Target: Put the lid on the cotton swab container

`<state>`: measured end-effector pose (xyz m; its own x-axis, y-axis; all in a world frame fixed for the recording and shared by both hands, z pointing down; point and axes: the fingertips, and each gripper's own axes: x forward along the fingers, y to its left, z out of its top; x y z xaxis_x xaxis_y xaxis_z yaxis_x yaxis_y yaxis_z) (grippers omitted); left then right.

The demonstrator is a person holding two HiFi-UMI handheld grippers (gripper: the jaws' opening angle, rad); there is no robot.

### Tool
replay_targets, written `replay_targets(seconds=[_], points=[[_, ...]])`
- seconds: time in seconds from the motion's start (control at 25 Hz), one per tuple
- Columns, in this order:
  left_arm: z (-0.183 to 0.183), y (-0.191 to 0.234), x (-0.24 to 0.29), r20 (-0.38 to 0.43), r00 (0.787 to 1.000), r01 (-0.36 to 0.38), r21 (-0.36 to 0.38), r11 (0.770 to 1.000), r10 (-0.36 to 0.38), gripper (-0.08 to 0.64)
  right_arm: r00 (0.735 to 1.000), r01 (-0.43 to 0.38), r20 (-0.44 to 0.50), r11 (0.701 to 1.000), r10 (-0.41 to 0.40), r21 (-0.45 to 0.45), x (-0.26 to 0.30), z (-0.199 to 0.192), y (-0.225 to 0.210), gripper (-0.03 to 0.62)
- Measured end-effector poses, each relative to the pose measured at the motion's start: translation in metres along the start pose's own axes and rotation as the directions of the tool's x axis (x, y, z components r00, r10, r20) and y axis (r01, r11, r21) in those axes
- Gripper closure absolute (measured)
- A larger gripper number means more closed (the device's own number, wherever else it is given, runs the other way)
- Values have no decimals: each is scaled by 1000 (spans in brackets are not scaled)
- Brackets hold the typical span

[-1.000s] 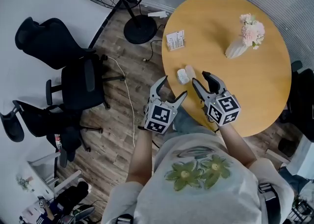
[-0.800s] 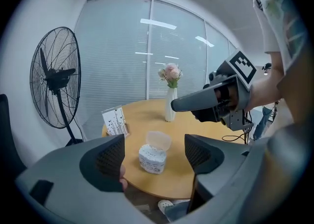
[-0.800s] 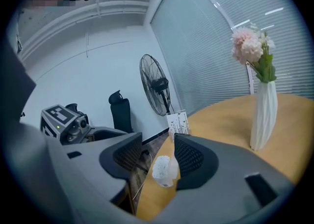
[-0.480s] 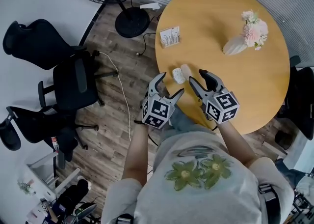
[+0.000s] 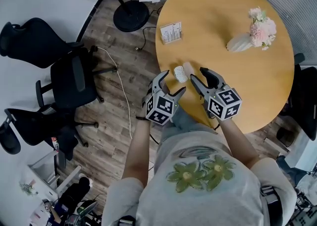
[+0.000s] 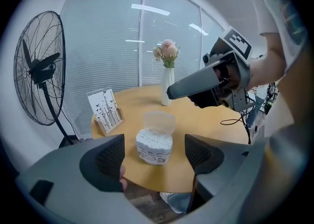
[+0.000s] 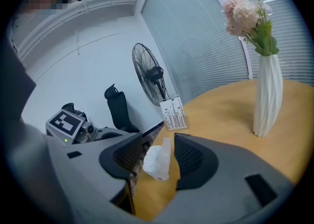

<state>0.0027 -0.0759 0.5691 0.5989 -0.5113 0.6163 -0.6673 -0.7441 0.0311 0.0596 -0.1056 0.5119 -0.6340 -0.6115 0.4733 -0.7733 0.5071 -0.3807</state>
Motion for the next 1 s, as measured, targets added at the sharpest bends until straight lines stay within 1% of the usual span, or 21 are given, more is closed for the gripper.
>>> replay_targets(seconds=[0.2, 0.56, 0.8, 1.0], points=[[-12, 3, 8, -41, 999, 6, 16, 1000, -5, 173, 1000, -10, -24, 999, 11, 37, 8, -9, -4, 381], [-26, 2, 25, -78, 996, 33, 16, 999, -31, 173, 998, -21, -58, 994, 28, 103, 14, -23, -12, 380], [-34, 7, 35, -108, 994, 33, 28, 999, -30, 173, 998, -42, -37, 985, 49, 170, 16, -24, -17, 382], [-37, 6, 42, -127, 991, 53, 41, 998, -47, 175, 997, -55, -37, 975, 64, 215, 18, -28, -20, 382]])
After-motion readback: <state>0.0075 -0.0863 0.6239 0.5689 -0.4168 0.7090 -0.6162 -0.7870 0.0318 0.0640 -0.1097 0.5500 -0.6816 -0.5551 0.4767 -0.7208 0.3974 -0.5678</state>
